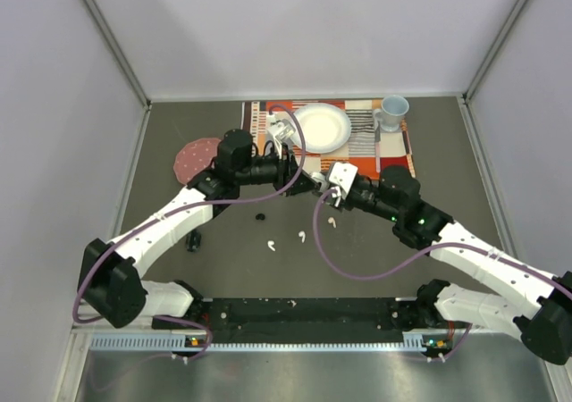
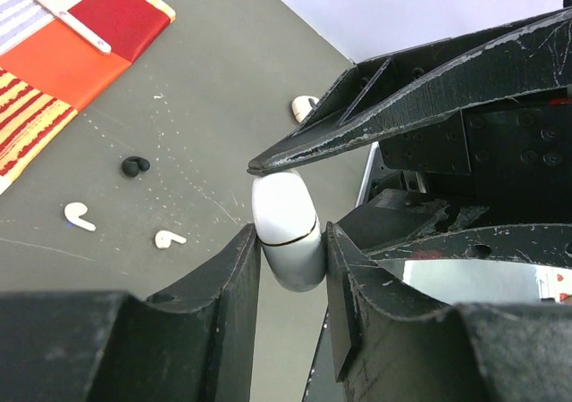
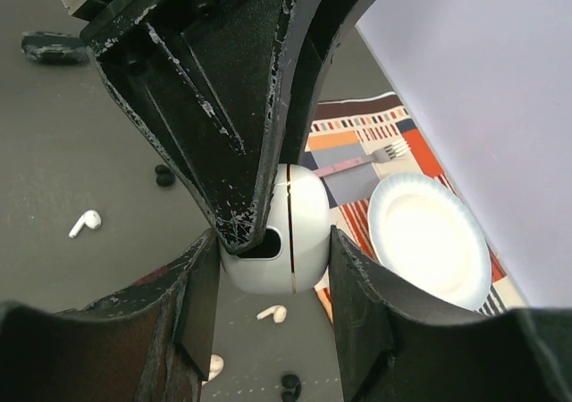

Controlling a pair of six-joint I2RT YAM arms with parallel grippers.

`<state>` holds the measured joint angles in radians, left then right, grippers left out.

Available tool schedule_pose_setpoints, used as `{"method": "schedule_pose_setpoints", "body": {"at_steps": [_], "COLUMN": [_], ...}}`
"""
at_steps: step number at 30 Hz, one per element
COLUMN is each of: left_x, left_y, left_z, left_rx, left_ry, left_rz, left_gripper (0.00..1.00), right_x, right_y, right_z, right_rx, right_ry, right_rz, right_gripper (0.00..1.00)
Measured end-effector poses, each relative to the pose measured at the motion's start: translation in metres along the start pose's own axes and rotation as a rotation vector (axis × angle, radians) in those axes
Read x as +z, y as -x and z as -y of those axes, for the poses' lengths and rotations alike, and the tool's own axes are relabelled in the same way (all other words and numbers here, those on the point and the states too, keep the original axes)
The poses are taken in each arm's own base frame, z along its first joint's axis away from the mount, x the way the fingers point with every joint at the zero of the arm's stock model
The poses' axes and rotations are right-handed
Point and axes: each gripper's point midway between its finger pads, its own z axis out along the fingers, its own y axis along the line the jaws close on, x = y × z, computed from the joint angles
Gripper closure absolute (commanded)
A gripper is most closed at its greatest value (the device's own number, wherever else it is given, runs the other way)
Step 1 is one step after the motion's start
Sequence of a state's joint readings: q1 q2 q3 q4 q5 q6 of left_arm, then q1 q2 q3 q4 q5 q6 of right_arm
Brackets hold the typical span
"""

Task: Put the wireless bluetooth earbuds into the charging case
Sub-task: Pass from the right arm to the left, then pass from the left arm to the right

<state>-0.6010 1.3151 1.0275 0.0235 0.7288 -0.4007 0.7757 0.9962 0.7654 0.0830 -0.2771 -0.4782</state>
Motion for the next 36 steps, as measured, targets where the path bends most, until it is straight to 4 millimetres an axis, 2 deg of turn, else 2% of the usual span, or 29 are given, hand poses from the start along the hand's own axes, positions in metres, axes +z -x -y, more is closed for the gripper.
{"method": "schedule_pose_setpoints", "body": {"at_steps": [1, 2, 3, 4, 9, 13, 15, 17, 19, 22, 24, 28, 30, 36], "left_x": [0.000, 0.001, 0.001, 0.001, -0.002, -0.019, -0.032, -0.047, -0.059, -0.073, -0.078, -0.080, -0.080, -0.093], "left_y": [0.000, 0.000, 0.000, 0.000, -0.004, 0.003, 0.013, 0.027, 0.038, 0.044, 0.040, 0.026, 0.025, 0.040], "left_z": [0.000, 0.000, -0.001, -0.002, -0.014, -0.019, -0.022, -0.021, -0.017, -0.007, -0.003, 0.001, 0.003, 0.030], "left_rx": [0.002, 0.005, 0.007, 0.017, 0.071, 0.164, 0.217, 0.284, 0.355, 0.446, 0.503, 0.584, 0.601, 0.669], "left_ry": [0.000, 0.001, 0.002, 0.009, 0.073, 0.162, 0.227, 0.271, 0.285, 0.272, 0.252, 0.202, 0.189, 0.112], "left_rz": [-0.001, -0.001, -0.001, 0.000, 0.009, 0.071, 0.126, 0.198, 0.282, 0.392, 0.453, 0.503, 0.519, 0.641], "left_gripper": [1.00, 1.00, 1.00, 1.00, 1.00, 1.00, 1.00, 1.00, 1.00, 1.00, 1.00, 1.00, 1.00, 1.00], "right_x": [0.000, 0.000, 0.000, 0.000, -0.001, -0.014, -0.020, -0.025, -0.028, -0.026, -0.021, -0.006, 0.000, 0.004], "right_y": [-0.001, -0.001, -0.001, 0.000, 0.024, 0.037, 0.042, 0.052, 0.071, 0.099, 0.106, 0.095, 0.090, 0.078], "right_z": [0.000, 0.001, 0.001, 0.002, 0.014, 0.020, 0.027, 0.040, 0.058, 0.084, 0.088, 0.066, 0.055, 0.029], "right_rx": [0.000, 0.004, 0.013, 0.020, 0.076, 0.205, 0.301, 0.416, 0.530, 0.691, 0.783, 0.924, 0.954, 0.981], "right_ry": [-0.003, -0.006, -0.010, -0.017, -0.084, -0.137, -0.179, -0.233, -0.270, -0.293, -0.278, -0.173, -0.120, -0.009], "right_rz": [-0.002, -0.003, -0.003, 0.003, 0.088, 0.119, 0.109, 0.083, 0.084, 0.122, 0.137, 0.081, 0.052, -0.006], "right_gripper": [0.40, 0.30, 0.12, 0.01, 0.01, 0.01, 0.01, 0.01, 0.01, 0.01, 0.01, 0.07, 0.07, 0.07]}}
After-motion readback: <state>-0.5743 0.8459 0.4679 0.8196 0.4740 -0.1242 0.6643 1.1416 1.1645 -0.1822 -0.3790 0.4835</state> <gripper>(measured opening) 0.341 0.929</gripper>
